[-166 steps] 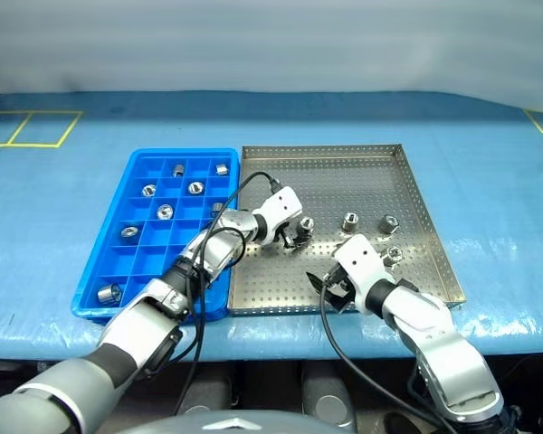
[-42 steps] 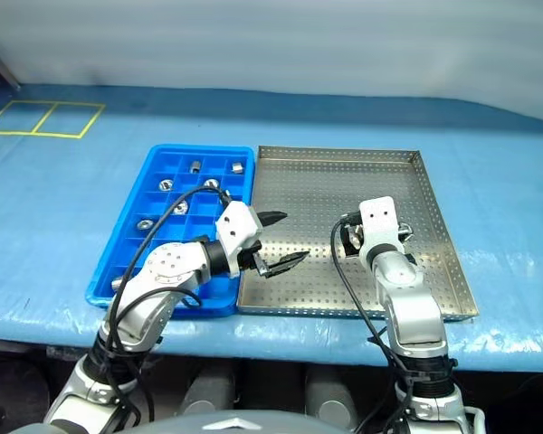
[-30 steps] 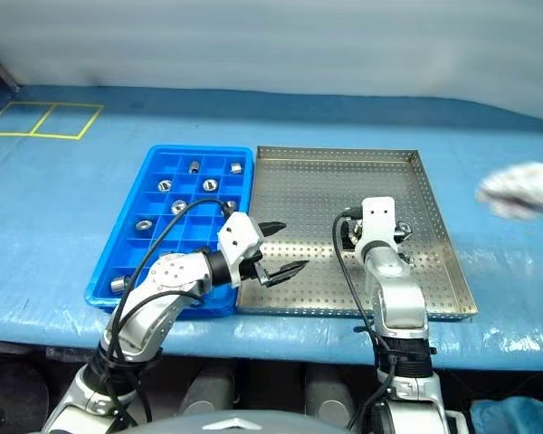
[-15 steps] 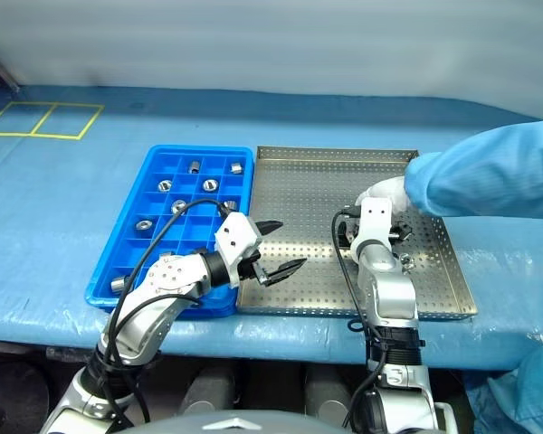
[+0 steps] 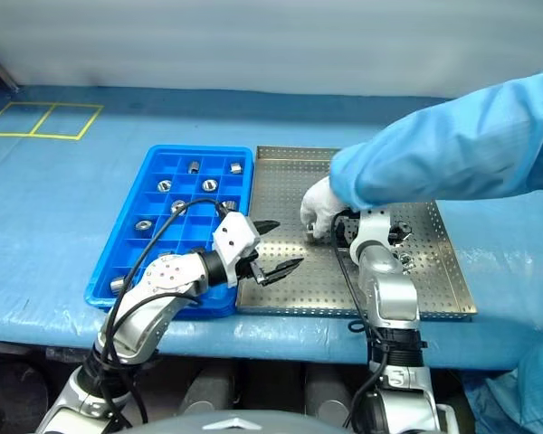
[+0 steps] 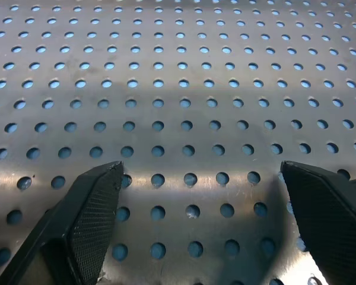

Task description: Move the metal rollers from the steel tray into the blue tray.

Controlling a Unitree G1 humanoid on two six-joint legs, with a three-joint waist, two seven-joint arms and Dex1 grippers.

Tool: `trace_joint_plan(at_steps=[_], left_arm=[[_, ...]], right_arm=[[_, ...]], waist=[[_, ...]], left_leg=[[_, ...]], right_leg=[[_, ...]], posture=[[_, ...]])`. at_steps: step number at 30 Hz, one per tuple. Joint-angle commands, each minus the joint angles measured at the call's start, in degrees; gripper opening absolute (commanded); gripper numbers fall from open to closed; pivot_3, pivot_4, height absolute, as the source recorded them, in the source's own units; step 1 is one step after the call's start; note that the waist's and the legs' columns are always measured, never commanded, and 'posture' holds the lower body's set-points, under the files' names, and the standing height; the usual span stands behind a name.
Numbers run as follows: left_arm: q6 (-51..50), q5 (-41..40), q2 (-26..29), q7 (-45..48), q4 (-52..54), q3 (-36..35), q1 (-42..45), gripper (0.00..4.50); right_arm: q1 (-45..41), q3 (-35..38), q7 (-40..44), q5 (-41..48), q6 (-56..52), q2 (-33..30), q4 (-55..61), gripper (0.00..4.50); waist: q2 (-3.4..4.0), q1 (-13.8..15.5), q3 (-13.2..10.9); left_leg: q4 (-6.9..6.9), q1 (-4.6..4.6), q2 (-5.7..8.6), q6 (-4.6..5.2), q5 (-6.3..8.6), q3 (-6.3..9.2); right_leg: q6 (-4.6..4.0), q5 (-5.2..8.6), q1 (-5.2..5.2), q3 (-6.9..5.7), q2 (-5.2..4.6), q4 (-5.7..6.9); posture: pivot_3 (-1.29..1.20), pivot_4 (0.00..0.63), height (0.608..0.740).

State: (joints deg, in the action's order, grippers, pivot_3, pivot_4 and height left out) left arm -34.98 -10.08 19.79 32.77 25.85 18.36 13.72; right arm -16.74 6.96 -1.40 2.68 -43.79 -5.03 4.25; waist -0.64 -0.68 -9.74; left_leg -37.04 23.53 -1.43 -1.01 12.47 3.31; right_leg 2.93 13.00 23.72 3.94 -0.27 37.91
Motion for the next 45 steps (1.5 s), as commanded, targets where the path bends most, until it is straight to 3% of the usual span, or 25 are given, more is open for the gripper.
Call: trace_joint_plan(at_steps=[1,7,16,27,30,35,39,41,45], left_arm=[[-0.2,-0.3,1.2,-0.9,2.1,-3.1,-0.4,4.43],[-0.3,-0.3,3.0,-1.8,2.1,-6.2,-1.3,4.43],[-0.5,-0.4,2.6,-2.0,2.6,-5.2,-1.4,4.43],[-0.8,-0.3,2.9,-2.3,3.1,-5.0,-1.9,4.43],[-0.9,-0.3,3.1,-2.4,3.2,-5.1,-1.9,4.5],[-1.0,-0.4,3.4,-2.6,3.4,-5.4,-2.1,4.5],[-1.1,-0.5,3.6,-2.6,3.5,-5.6,-2.3,4.5],[-1.2,-0.5,3.8,-2.7,3.6,-5.8,-2.5,4.5],[-2.0,-1.6,3.8,-3.1,6.1,-7.2,-4.1,4.5]], right_arm=[[0.0,-0.1,0.2,0.3,0.0,-0.3,2.3,4.5],[-0.1,0.3,4.8,4.3,0.8,-0.3,7.4,4.5],[2.7,-10.2,21.5,12.8,-5.9,-7.6,15.7,4.5],[3.2,-14.7,20.9,9.3,-3.5,-9.8,9.0,4.5],[3.2,-14.6,21.0,9.4,-3.1,-9.7,9.2,3.87],[3.2,-15.3,21.4,8.6,-2.8,-10.8,10.7,2.3],[3.3,-15.1,21.4,9.0,-3.2,-10.8,11.5,2.3],[3.1,-15.0,21.4,9.3,-3.3,-10.7,12.0,1.9],[1.7,-15.1,20.9,8.7,-2.8,-10.7,13.4,1.88]], waist=[[0.0,0.0,0.0],[0.03,0.1,0.0],[0.06,0.3,0.0],[0.04,0.5,-0.1],[0.04,0.6,-0.1],[0.04,0.7,-0.1],[0.04,0.9,-0.1],[0.03,0.9,-0.1],[0.03,1.0,-0.1]], left_leg=[[0.0,0.0,0.0,0.0,0.0,0.0],[0.02,0.06,0.0,0.0,0.0,0.0],[0.08,0.05,-0.01,0.0,0.0,0.06],[0.07,0.05,0.0,0.0,0.0,0.04],[0.06,0.04,0.0,0.0,0.0,0.04],[0.07,0.05,0.0,0.0,0.0,0.04],[0.08,0.06,0.0,0.0,0.0,0.04],[0.08,0.06,0.0,0.0,0.0,0.04],[0.08,0.06,0.0,0.0,0.0,0.04]], right_leg=[[0.0,0.0,0.0,0.0,0.01,0.0],[0.0,0.0,0.05,-0.01,-0.01,-0.03],[-0.03,0.02,0.03,-0.07,0.0,-0.06],[-0.03,0.02,0.03,-0.05,-0.01,-0.08],[-0.02,0.02,0.03,-0.05,-0.01,-0.08],[-0.03,0.02,0.04,-0.05,-0.01,-0.08],[-0.03,0.02,0.04,-0.06,-0.01,-0.08],[-0.03,0.03,0.04,-0.06,-0.01,-0.08],[-0.03,0.03,0.05,-0.05,-0.01,-0.09]], posture=[[0.15,0.15,0.74],[0.15,0.15,0.74],[0.16,0.15,0.74],[0.18,0.15,0.74],[0.18,0.15,0.74],[0.18,0.15,0.74],[0.18,0.15,0.74],[0.19,0.15,0.74],[0.21,0.15,0.74]])
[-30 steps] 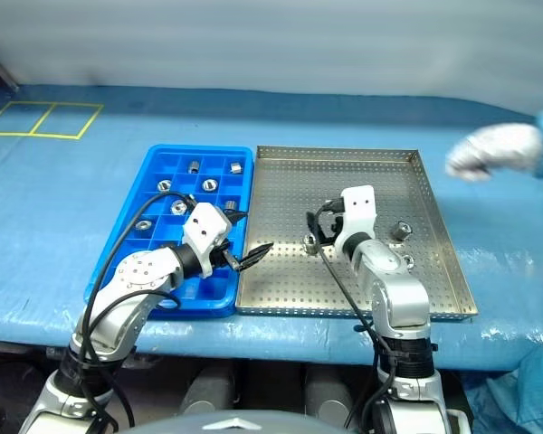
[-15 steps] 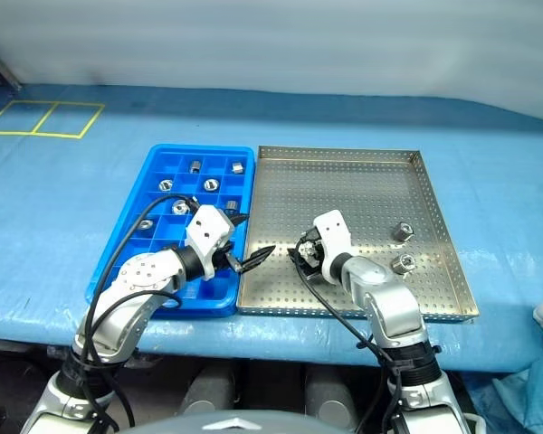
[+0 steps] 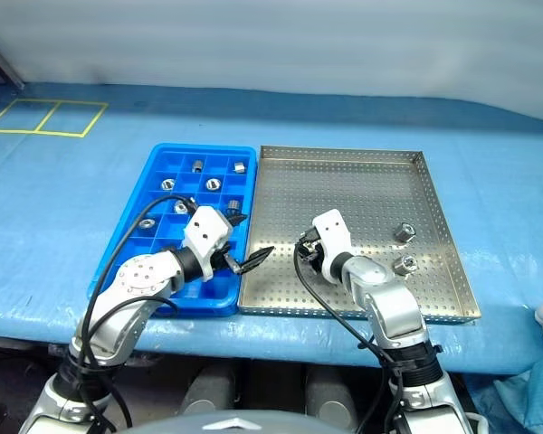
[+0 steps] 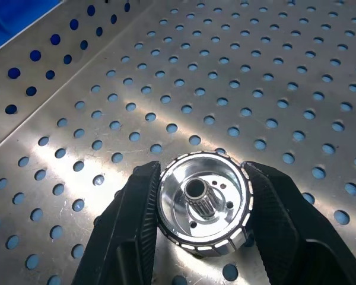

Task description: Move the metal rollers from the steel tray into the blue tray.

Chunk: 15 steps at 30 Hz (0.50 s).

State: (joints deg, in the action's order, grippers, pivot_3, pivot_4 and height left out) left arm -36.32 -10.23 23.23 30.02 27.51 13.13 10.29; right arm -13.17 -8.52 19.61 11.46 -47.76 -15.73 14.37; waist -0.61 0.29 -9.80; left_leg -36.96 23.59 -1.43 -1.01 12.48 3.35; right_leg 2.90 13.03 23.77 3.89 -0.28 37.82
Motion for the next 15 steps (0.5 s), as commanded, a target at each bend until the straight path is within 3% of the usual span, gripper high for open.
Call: trace_joint_plan(at_steps=[1,7,15], left_arm=[[-1.1,-1.7,0.4,-0.5,5.6,-2.6,-1.3,4.5],[-4.8,-0.5,2.1,-4.3,12.0,-7.0,-6.5,4.5],[-6.9,-0.1,0.8,-11.4,20.1,-13.4,-15.2,4.5]], right_arm=[[-2.5,0.3,0.4,0.3,1.3,0.2,4.0,1.88],[-9.4,-2.6,5.7,3.5,1.9,1.6,5.7,1.88],[-19.7,-9.4,9.4,0.9,8.7,7.6,-7.8,1.88]], waist=[[-0.01,0.0,0.0],[0.0,0.9,-0.1],[-0.01,5.6,-0.1]], left_leg=[[0.0,0.01,0.0,0.0,0.0,0.0],[0.03,-0.01,-0.07,0.0,0.0,0.03],[0.26,-0.02,-0.11,0.0,0.0,0.14]], right_leg=[[0.0,0.0,0.01,0.0,0.0,0.0],[0.0,0.0,0.02,-0.02,0.07,0.03],[-0.16,0.09,0.08,-0.16,0.11,0.01]], posture=[[0.23,0.15,0.74],[0.33,0.15,0.74],[0.49,0.15,0.74]])
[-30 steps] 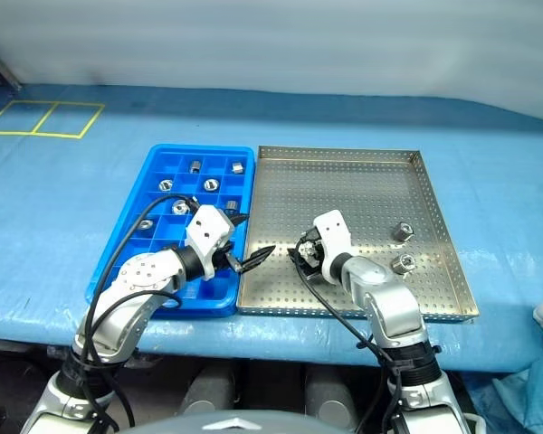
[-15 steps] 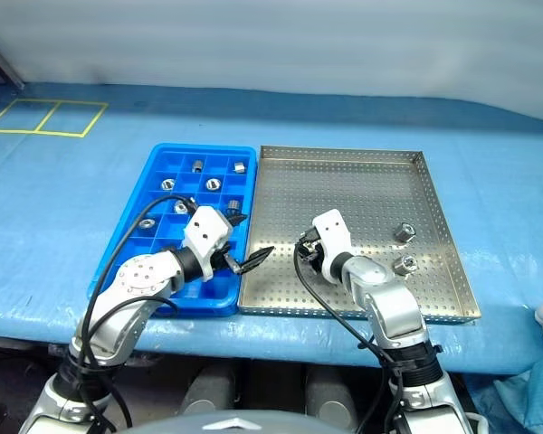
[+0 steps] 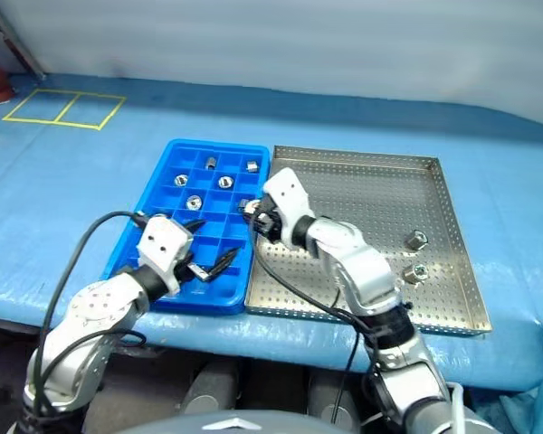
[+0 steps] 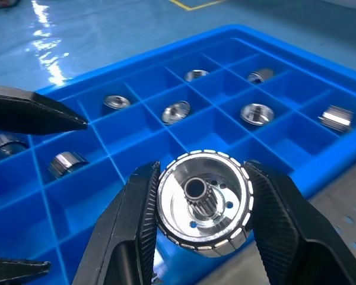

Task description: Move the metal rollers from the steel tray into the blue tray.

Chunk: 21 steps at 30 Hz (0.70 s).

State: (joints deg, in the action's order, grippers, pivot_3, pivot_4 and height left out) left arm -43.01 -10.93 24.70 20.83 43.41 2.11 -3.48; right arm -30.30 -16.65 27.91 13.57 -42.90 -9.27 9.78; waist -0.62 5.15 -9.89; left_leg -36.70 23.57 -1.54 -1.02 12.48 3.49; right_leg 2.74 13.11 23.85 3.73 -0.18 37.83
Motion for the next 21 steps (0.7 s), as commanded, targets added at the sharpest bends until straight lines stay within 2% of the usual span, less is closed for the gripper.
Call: trace_joint_plan(at_steps=[1,8,13,21], left_arm=[[-0.3,0.7,-1.0,-3.0,4.9,-3.0,-2.4,4.5],[-1.0,1.5,-2.3,-6.1,8.3,-3.9,-6.6,4.5],[-1.6,1.4,-1.9,-6.4,9.2,-3.5,-7.5,4.5],[-2.2,1.1,-0.9,-5.5,8.1,-3.3,-5.5,4.5]], right_arm=[[-3.7,-1.8,1.6,-1.5,5.0,1.9,-5.6,1.88],[-8.6,-3.0,1.9,-5.9,12.7,4.7,-19.6,1.88],[-8.8,-1.9,2.8,-6.5,13.3,5.0,-21.7,1.88],[-7.1,-0.5,1.1,-7.3,12.2,4.8,-20.8,1.88]], waist=[[0.0,1.5,0.0],[0.0,7.2,0.0],[-0.01,11.7,0.0],[-0.01,17.2,0.0]], left_leg=[[0.04,0.0,0.01,0.0,0.0,-0.01],[0.21,-0.01,0.0,-0.05,-0.02,-0.02],[0.54,0.19,0.0,-0.34,-0.19,-0.09],[0.77,0.27,-0.17,-0.69,-0.16,-0.11]], right_leg=[[-0.01,0.01,0.01,0.0,-0.01,-0.01],[-0.12,0.07,0.11,-0.03,0.01,-0.03],[-0.11,0.06,0.5,0.0,0.01,-0.02],[-0.1,0.07,0.77,0.01,0.23,0.01]], posture=[[0.52,0.15,0.74],[0.58,0.15,0.74],[0.59,0.15,0.74],[0.55,0.15,0.74]])
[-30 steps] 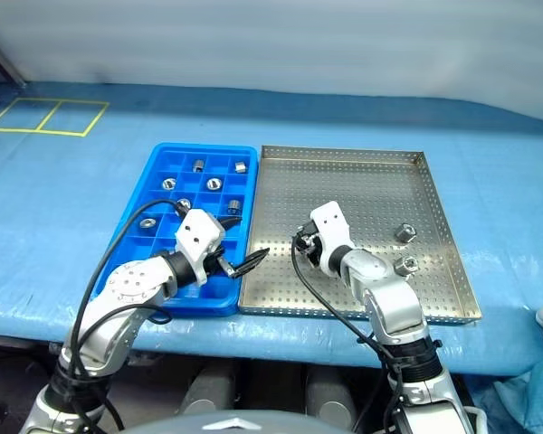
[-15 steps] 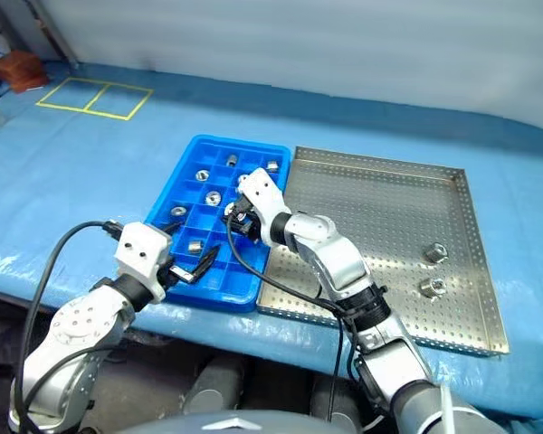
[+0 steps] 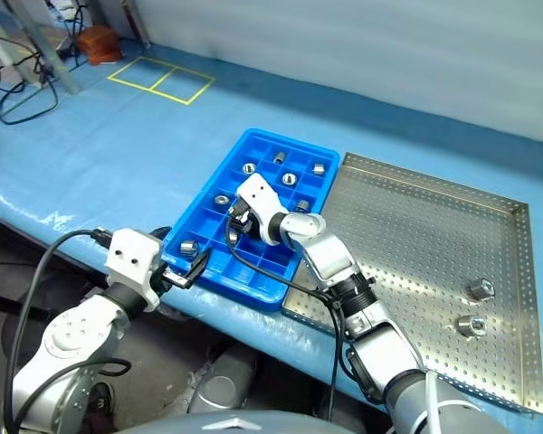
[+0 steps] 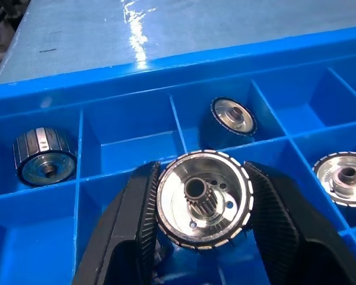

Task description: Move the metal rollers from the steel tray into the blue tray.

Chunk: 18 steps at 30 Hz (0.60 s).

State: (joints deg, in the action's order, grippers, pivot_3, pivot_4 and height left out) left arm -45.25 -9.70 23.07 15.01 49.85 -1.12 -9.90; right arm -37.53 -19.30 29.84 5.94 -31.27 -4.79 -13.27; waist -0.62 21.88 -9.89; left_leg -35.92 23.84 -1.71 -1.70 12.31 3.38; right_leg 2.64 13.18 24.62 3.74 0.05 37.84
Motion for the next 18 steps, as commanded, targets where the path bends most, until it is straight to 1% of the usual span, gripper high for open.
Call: trace_joint_plan(at_steps=[1,7,18], left_arm=[[0.0,-0.2,0.8,0.5,1.4,0.0,1.1,4.5],[-0.3,-0.4,1.1,1.0,0.0,0.8,2.7,4.5],[-0.1,-0.5,1.1,1.9,-0.8,1.2,3.1,4.5]], right_arm=[[0.4,2.6,-1.1,0.4,0.4,0.4,2.6,1.88],[1.1,3.7,-2.0,0.1,-0.1,-0.2,4.0,1.88],[1.9,4.8,-3.1,-0.3,-0.6,-1.2,5.8,1.88]], waist=[[0.0,0.9,0.0],[0.0,2.6,0.0],[0.0,2.6,0.0]], left_leg=[[-0.01,0.01,0.0,-0.04,0.0,0.0],[-0.02,0.04,-0.01,-0.16,0.01,-0.03],[-0.02,0.05,-0.09,-0.26,0.05,-0.03]], right_leg=[[-0.03,0.02,0.0,0.0,0.0,0.0],[-0.17,0.11,0.03,0.0,-0.01,-0.04],[-0.07,0.05,0.05,-0.04,0.05,-0.03]], posture=[[0.55,0.15,0.74],[0.52,0.15,0.74],[0.5,0.15,0.74]])
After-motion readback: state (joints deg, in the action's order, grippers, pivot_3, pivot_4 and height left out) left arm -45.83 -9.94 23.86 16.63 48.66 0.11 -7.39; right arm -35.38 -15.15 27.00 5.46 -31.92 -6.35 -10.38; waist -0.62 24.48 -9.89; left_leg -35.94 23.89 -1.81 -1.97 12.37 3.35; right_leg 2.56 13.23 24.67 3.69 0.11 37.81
